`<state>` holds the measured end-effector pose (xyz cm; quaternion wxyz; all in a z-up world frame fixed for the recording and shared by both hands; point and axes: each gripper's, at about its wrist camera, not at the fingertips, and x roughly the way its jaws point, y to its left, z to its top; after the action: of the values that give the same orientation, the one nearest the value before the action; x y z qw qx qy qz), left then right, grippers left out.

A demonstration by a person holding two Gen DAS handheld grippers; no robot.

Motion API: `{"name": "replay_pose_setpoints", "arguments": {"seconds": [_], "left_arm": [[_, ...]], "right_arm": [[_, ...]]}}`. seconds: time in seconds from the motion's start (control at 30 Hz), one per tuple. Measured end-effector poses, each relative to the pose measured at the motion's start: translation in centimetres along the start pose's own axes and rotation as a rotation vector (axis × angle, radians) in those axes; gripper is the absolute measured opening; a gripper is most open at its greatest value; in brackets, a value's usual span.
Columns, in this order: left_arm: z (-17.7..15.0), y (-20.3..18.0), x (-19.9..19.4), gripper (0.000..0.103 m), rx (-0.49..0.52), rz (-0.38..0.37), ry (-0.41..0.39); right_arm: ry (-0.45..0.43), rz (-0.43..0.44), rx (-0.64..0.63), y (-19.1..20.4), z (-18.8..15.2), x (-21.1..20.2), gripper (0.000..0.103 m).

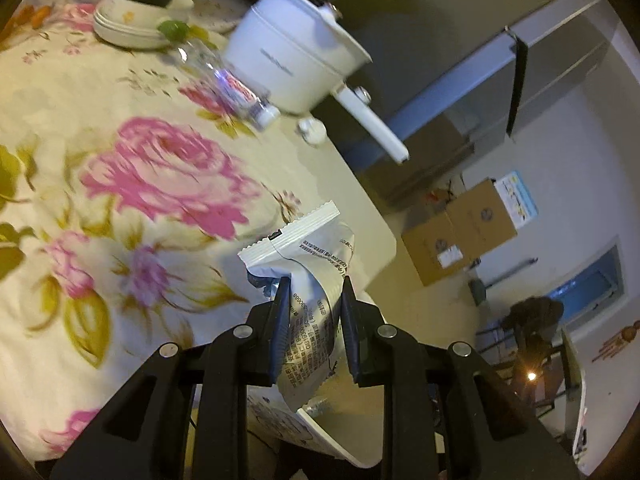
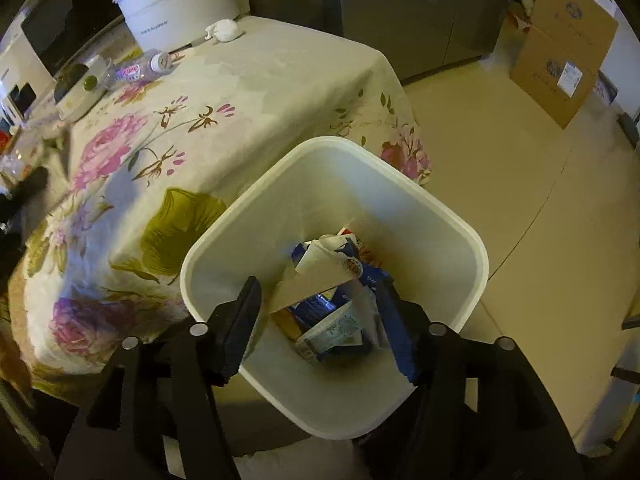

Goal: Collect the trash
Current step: 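Carry the cardboard strip to the bin and release it with the right gripper, then carry the white packet over the bin and release it with the left gripper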

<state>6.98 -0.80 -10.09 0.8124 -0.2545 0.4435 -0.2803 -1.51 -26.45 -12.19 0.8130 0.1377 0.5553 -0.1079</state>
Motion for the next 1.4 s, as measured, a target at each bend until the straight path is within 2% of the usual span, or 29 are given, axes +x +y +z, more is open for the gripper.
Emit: {"name": "replay_pose_setpoints", "arguments": {"seconds": [0.1, 0.17, 0.2, 0.3, 0.37, 0.43, 0.5, 0.73, 0.83, 0.87, 0.9, 0.97, 1.1, 1.2, 1.4], "left_arm": [[-0.9, -0.7, 1.0, 0.024, 0.015, -0.008, 0.027], [-1.3, -1.3, 1.5, 0.024, 0.025, -0.019, 0.044], [-1.5, -1.7, 1.9, 0.024, 0.035, -0.026, 0.053], [-2.4, -3.3, 2.9, 0.025, 0.091, -0.057, 0.087], [-3.4, -5.0, 3.9, 0.025, 0.152, -0.076, 0.122], [-4.2, -6.1, 4.7, 0.025, 0.196, -0.085, 0.151], [-5.4, -7.1, 5.7, 0.025, 0.235, -0.088, 0.187], [-7.0, -7.9, 8.7, 0.029, 0.261, -0.091, 0.266], [-7.5, -7.9, 9.8, 0.037, 0.265, -0.101, 0.319], [-7.7, -7.8, 10.2, 0.043, 0.265, -0.085, 0.335], [-7.8, -7.8, 10.1, 0.050, 0.262, -0.081, 0.336], [-7.6, -7.6, 9.9, 0.056, 0.251, -0.083, 0.336], [-6.4, -7.1, 8.3, 0.058, 0.221, -0.089, 0.287], [-4.8, -6.4, 6.7, 0.059, 0.190, -0.085, 0.230], [-1.9, -3.6, 3.7, 0.062, 0.109, -0.059, 0.133]], "right_arm": [[-0.032, -0.004, 0.025, -0.9, -0.1, -0.6, 0.067], [-0.095, -0.030, 0.036, -1.2, 0.0, -1.7, 0.071], [-0.146, -0.061, 0.038, -1.3, 0.1, -2.5, 0.075], [-0.405, -0.242, 0.011, -0.8, 0.4, -5.9, 0.080], [-0.524, -0.310, 0.000, -0.5, 0.3, -7.4, 0.083], [-0.618, -0.359, 0.001, -0.5, 0.3, -8.7, 0.086], [-0.660, -0.379, 0.009, -0.6, 0.5, -9.2, 0.087], [-0.648, -0.374, 0.042, -1.4, 1.1, -8.9, 0.087], [-0.641, -0.368, 0.043, -1.2, 1.0, -8.9, 0.087], [-0.635, -0.364, 0.042, -1.1, 0.9, -8.8, 0.088], [-0.628, -0.361, 0.040, -1.1, 0.9, -8.8, 0.088], [-0.611, -0.352, 0.038, -0.9, 1.0, -8.5, 0.088], [-0.574, -0.321, 0.036, -0.5, 1.4, -7.9, 0.090], [-0.504, -0.273, 0.020, 0.1, 1.9, -6.9, 0.092], [-0.269, -0.124, -0.071, 3.1, 3.5, -3.3, 0.093]]}}
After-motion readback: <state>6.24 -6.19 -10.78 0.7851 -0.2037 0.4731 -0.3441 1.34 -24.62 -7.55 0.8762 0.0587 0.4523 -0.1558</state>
